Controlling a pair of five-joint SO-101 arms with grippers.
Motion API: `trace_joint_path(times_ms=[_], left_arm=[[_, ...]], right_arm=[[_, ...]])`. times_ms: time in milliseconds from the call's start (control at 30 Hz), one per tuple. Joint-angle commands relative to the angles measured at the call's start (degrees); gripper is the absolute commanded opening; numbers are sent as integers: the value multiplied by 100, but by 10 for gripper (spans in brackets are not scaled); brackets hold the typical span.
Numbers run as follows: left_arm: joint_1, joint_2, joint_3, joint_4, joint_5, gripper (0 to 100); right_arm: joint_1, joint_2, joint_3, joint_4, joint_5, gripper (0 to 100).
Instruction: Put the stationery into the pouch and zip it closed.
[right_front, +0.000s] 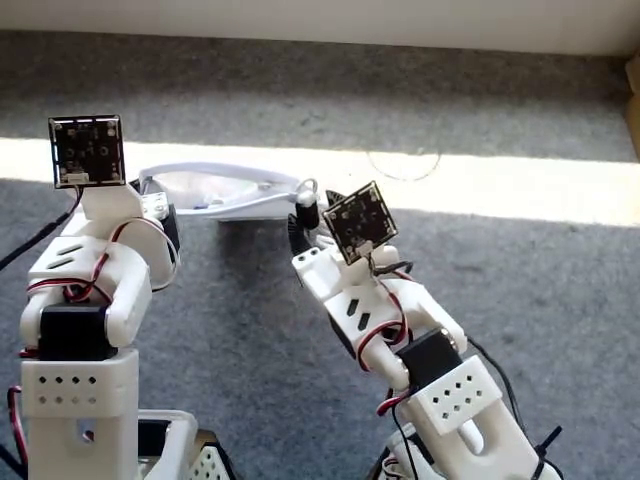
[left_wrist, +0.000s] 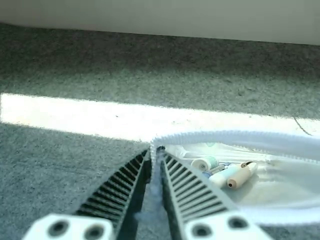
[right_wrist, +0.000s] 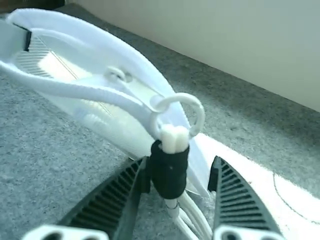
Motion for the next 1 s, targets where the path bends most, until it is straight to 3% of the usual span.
trace_joint_path(times_ms=[0, 200, 533, 700, 967], left_arm=[[-48, 251, 295, 9, -26, 11], [-48, 251, 295, 9, -26, 11], [-48, 251, 295, 9, -26, 11], [-48, 251, 295, 9, -26, 11], [-40, 251, 295, 9, -26, 11]], right_arm=[[75, -154, -48, -119, -26, 188], [75, -154, -48, -119, -26, 88], [75, -154, -48, -119, -9, 60], [66, -154, -48, -119, 633, 5], [84, -154, -48, -119, 668, 5]])
